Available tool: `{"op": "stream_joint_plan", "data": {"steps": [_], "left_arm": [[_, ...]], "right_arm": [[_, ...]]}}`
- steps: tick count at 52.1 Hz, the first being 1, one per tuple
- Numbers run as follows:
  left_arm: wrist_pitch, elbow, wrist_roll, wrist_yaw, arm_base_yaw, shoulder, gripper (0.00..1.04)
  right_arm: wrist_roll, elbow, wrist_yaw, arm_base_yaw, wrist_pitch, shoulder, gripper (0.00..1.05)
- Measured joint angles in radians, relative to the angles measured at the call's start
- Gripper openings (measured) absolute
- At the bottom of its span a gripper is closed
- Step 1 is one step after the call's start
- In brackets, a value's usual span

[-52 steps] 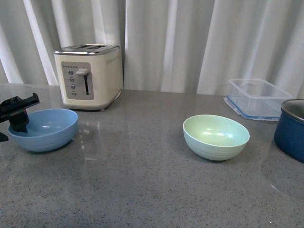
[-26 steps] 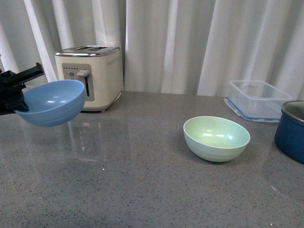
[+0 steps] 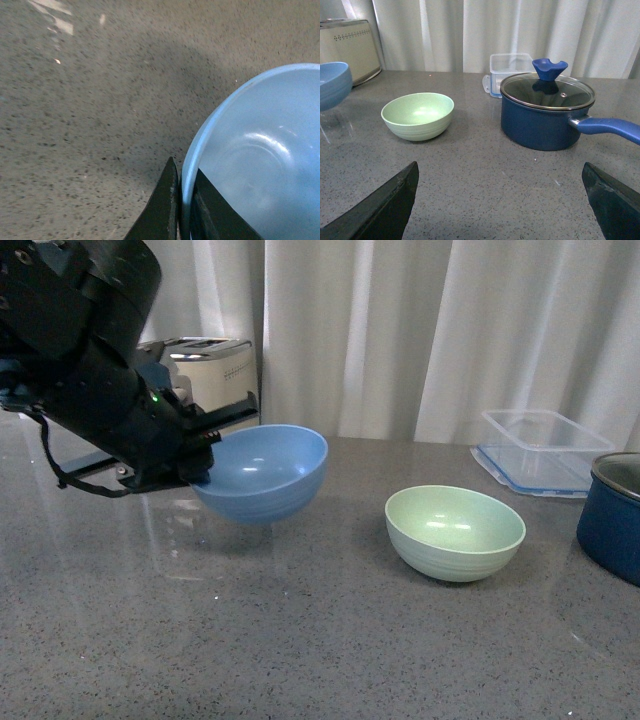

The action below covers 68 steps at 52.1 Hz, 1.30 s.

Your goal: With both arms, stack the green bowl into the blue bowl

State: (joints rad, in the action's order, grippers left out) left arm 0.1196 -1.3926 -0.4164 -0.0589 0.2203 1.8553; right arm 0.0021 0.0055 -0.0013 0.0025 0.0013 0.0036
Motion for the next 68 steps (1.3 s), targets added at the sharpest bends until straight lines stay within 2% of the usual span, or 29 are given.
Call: {"op": "stream_joint_plan", "data": {"steps": [11, 31, 40, 46, 49, 52, 56, 57, 58, 61, 68], "left_arm": [[0.014, -0.039, 0.003, -0.024, 0.062, 0.082, 0.04], [0.032, -0.104, 0.001, -0.034, 0.082, 0.160, 0.04], [-0.002, -0.084, 0.006, 0.001, 0.087, 0.135, 0.40], [-0.059, -0.035, 0.024, 0.001, 0.079, 0.078, 0.56], [-0.134, 0.024, 0.052, 0.003, 0.067, 0.002, 0.69], [-0.211, 0.073, 0.076, -0.019, 0.060, -0.053, 0.76], [-0.396, 0.179, 0.098, -0.026, 0.046, -0.172, 0.91], [-0.433, 0.194, 0.121, -0.051, 0.045, -0.193, 0.92], [-0.501, 0.222, 0.164, -0.102, 0.042, -0.221, 0.88], [-0.622, 0.296, 0.237, -0.163, 0.032, -0.273, 0.79], [-0.777, 0.518, 0.352, -0.150, -0.004, -0.373, 0.57]], "right_arm": [[0.000, 0.000, 0.000, 0.000, 0.000, 0.000, 0.95], [0.000, 0.000, 0.000, 0.000, 0.000, 0.000, 0.95], [0.000, 0.000, 0.000, 0.000, 0.000, 0.000, 0.95], [0.000, 0.000, 0.000, 0.000, 0.000, 0.000, 0.95], [0.000, 0.000, 0.000, 0.000, 0.000, 0.000, 0.95], [0.000, 0.000, 0.000, 0.000, 0.000, 0.000, 0.95], [0.000, 0.000, 0.000, 0.000, 0.000, 0.000, 0.95], [0.000, 0.000, 0.001, 0.000, 0.000, 0.000, 0.95], [0.000, 0.000, 0.000, 0.000, 0.000, 0.000, 0.95], [0.000, 0.000, -0.001, 0.000, 0.000, 0.000, 0.95], [0.000, 0.000, 0.000, 0.000, 0.000, 0.000, 0.95]]}}
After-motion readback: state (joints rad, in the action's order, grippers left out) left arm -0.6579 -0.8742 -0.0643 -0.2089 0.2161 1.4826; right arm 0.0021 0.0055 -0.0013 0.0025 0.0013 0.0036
